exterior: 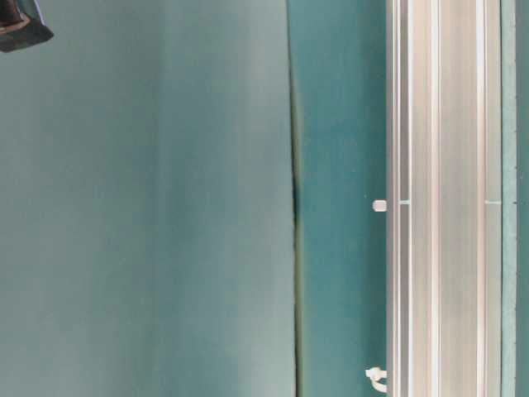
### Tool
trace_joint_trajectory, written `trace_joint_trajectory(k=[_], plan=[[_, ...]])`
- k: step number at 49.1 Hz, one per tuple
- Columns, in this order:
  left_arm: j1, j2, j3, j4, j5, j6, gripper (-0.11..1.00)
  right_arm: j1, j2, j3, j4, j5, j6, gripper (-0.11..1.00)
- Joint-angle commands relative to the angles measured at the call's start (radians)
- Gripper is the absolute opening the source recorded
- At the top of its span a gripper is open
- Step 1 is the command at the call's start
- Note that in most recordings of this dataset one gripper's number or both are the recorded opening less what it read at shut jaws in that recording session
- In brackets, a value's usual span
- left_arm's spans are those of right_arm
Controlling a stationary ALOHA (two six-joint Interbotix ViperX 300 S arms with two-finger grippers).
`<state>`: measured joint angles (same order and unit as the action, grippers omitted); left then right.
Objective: Lift the large metal rail with both hands.
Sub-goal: 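Close both grippers on the rail near its left and right ends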
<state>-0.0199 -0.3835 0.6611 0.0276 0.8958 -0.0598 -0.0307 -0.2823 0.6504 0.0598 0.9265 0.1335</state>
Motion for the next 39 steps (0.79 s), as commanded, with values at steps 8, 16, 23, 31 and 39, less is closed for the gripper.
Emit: trace_joint_trajectory(k=[8,16,23,31,39], plan=[[-0.021,0.009,0.014,0.003,-0.038,-0.009,0.92,0.026,0.04,0.003,-0.043,-0.038,-0.017,0.96],[-0.023,0.032,0.025,0.003,-0.078,-0.011,0.98,0.028,0.061,0.005,-0.044,-0.057,-0.026,0.97],[-0.023,0.061,0.031,0.003,-0.114,-0.017,0.99,0.032,0.08,0.011,-0.044,-0.075,-0.028,0.97],[-0.023,0.103,0.049,0.003,-0.163,-0.034,0.99,0.037,0.101,0.028,-0.044,-0.109,-0.026,0.97],[-0.021,0.147,0.086,0.003,-0.244,-0.043,0.99,0.04,0.127,0.044,-0.044,-0.149,-0.028,0.97]])
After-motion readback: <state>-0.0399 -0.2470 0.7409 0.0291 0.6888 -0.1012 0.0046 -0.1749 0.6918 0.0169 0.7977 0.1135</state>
